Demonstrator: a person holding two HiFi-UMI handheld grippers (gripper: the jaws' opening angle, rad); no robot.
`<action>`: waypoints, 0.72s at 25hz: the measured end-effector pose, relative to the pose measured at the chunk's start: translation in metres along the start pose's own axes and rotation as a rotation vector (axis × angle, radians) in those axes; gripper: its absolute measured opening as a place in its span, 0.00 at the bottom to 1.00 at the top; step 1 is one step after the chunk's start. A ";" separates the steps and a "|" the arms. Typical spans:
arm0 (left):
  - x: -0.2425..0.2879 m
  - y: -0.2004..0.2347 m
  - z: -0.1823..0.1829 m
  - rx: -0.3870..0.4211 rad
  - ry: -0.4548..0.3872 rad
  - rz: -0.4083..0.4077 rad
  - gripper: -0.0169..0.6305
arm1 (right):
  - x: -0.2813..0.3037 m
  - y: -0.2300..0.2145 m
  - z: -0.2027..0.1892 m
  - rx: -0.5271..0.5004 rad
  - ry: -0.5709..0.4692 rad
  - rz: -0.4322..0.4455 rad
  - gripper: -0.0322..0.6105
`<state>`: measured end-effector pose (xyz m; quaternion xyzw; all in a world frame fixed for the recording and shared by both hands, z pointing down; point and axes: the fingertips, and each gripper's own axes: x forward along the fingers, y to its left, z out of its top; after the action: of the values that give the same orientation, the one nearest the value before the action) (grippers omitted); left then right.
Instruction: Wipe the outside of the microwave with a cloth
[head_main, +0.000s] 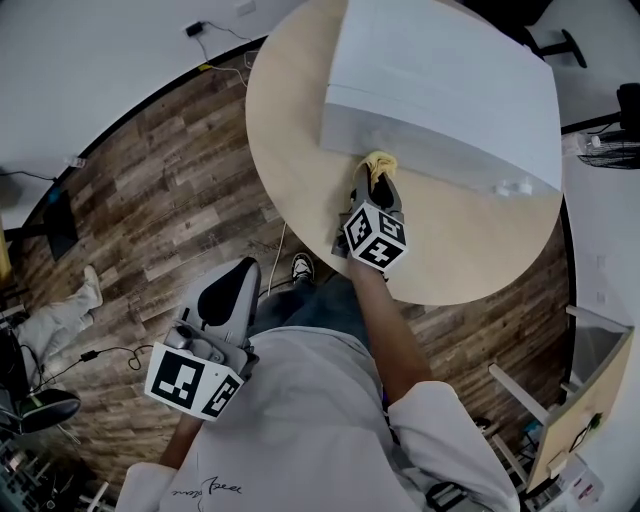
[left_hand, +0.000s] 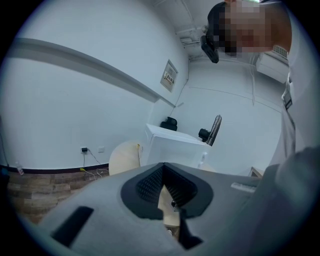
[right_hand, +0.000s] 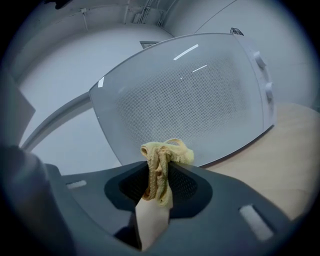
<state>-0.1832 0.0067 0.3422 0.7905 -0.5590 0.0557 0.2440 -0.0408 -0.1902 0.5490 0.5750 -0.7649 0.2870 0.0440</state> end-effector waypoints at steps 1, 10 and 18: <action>-0.001 0.002 0.000 -0.003 -0.001 0.002 0.02 | 0.001 0.004 -0.002 -0.004 0.004 0.006 0.24; -0.009 0.014 -0.001 -0.021 -0.004 0.030 0.02 | 0.013 0.034 -0.016 -0.012 0.036 0.054 0.24; -0.015 0.023 -0.003 -0.032 -0.008 0.065 0.02 | 0.024 0.058 -0.031 -0.022 0.069 0.095 0.24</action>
<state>-0.2092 0.0154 0.3465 0.7682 -0.5860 0.0515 0.2525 -0.1099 -0.1857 0.5614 0.5274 -0.7924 0.2998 0.0632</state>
